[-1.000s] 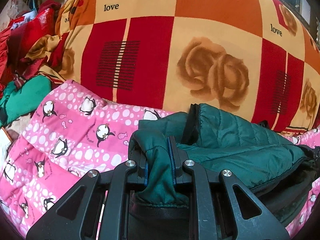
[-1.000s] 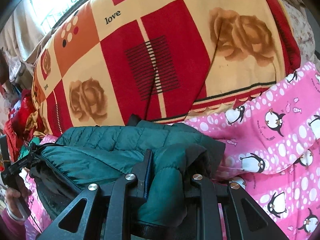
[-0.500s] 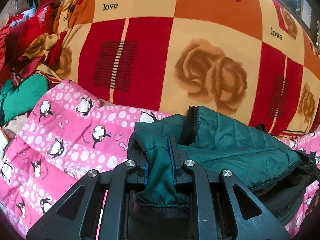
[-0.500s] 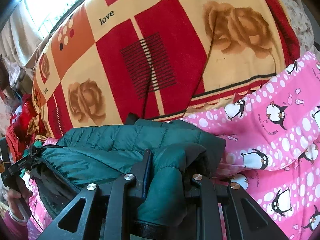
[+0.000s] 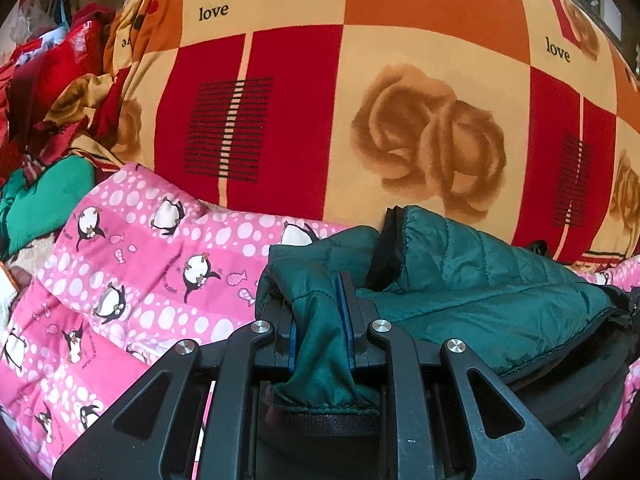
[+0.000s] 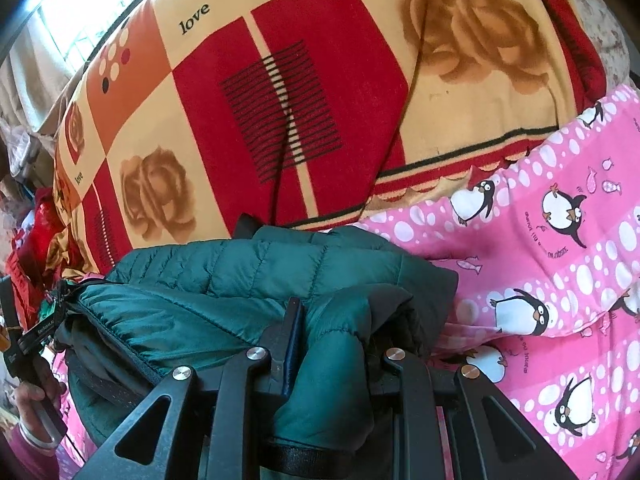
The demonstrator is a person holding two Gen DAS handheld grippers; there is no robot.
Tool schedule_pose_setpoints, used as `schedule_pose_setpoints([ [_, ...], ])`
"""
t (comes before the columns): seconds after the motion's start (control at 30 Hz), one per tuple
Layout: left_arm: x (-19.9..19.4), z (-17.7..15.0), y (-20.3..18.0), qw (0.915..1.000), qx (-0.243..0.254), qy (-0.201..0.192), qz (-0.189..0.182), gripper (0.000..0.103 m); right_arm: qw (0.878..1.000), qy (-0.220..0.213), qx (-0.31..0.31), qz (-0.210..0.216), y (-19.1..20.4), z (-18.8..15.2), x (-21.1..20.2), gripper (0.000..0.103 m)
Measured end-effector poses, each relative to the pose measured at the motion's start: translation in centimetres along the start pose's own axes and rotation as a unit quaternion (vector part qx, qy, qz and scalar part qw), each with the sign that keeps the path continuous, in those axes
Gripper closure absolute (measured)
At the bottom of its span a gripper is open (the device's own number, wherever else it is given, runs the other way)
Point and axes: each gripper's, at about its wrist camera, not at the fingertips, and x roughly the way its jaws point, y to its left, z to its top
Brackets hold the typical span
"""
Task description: Fold large clothes
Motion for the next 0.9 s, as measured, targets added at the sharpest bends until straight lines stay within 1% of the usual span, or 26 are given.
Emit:
schedule_pose_setpoints([
  [0.17, -1.5, 0.8, 0.2, 0.9998, -0.008, -0.015, -0.009, 0.086, 1.0, -0.021, 0.002, 0.012, 0.1, 0.7, -1.5, 0.083],
  [0.27, -1.7, 1.3, 0.0, 0.9997, -0.008, -0.019, -0.008, 0.086, 0.999, -0.03, 0.006, 0.016, 0.0, 1.0, -1.8, 0.083],
  [0.4, -0.8, 1.6, -0.5, 0.9999, -0.007, -0.015, -0.001, 0.086, 1.0, -0.024, 0.011, 0.01, -0.3, 0.9, -1.0, 0.083],
  [0.53, 0.8, 1.5, -0.6, 0.9999, -0.01, -0.001, 0.005, 0.086, 1.0, -0.012, 0.018, 0.007, -0.9, 0.6, 0.4, 0.083],
  [0.67, 1.5, 1.5, -0.9, 0.9999, -0.005, 0.001, 0.011, 0.086, 1.0, -0.005, 0.02, 0.005, -1.0, 0.5, 1.2, 0.083],
  [0.73, 1.6, 1.4, -1.0, 0.9999, -0.001, 0.001, 0.014, 0.086, 1.0, -0.003, 0.025, 0.008, -1.2, 0.5, 1.5, 0.08],
  [0.83, 1.8, 1.4, -1.1, 0.9999, 0.002, 0.004, 0.015, 0.086, 0.999, -0.005, 0.031, 0.011, -1.3, 0.4, 1.5, 0.079],
  [0.9, 1.7, 1.6, -0.8, 0.9999, 0.0, 0.011, 0.004, 0.082, 0.999, -0.007, 0.033, 0.015, -1.2, 0.5, 1.4, 0.076],
])
